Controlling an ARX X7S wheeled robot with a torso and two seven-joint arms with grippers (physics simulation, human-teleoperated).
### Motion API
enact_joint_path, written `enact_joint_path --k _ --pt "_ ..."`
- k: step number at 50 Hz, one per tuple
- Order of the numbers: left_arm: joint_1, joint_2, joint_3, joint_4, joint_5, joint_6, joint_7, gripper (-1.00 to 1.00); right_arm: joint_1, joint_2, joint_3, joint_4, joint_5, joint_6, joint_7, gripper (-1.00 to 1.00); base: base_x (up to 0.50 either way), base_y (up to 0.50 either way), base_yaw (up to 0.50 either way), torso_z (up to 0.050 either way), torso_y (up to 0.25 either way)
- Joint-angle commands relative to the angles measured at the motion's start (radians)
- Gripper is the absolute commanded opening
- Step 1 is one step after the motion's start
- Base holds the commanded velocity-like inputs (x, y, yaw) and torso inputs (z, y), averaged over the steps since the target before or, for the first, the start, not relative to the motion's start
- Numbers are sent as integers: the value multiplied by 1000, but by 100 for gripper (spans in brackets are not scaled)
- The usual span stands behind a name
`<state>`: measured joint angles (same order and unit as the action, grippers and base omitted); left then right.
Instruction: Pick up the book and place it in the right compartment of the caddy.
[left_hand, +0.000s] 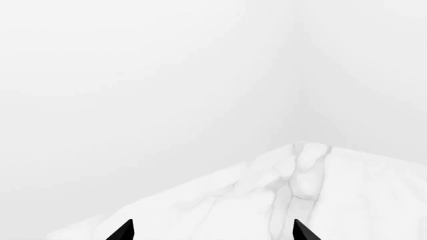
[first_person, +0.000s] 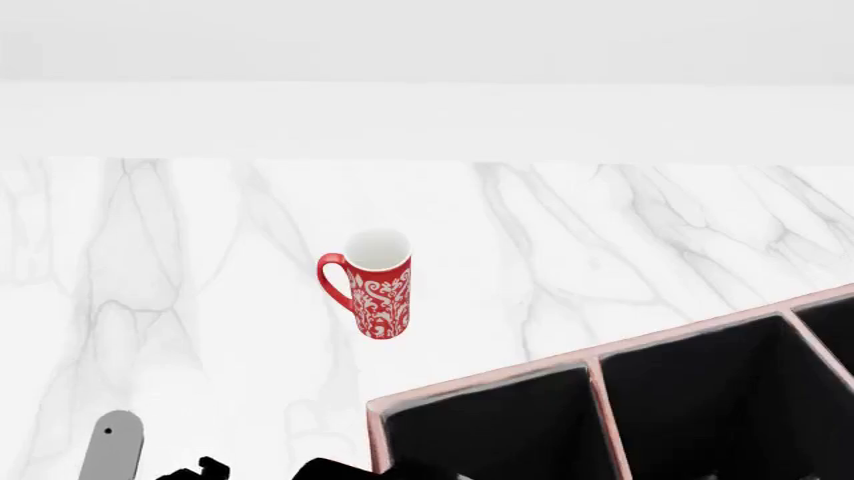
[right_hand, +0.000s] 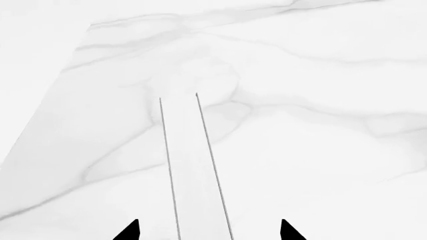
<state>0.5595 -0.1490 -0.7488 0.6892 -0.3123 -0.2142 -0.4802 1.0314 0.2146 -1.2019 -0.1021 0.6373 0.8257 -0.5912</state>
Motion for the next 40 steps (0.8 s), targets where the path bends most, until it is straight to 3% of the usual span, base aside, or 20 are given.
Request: enact_joint_path --k 1,19,20,40 --pt "1 0 6 -8 2 6 -1 100 -29 -32 -50 133 -46 -65 -39 100 0 0 0 0 0" --pt "1 -2 20 -17 10 11 -5 100 -55 -49 -92 194 -63 -95 -66 100 0 0 0 0 0" --pt "1 -3 19 -19 10 13 -4 100 -57 -43 -100 184 -63 -98 -74 -100 0 0 0 0 0" --pt "2 -4 28 -31 10 22 -6 100 -55 -32 -93 160 -62 -102 -55 -100 0 0 0 0 0"
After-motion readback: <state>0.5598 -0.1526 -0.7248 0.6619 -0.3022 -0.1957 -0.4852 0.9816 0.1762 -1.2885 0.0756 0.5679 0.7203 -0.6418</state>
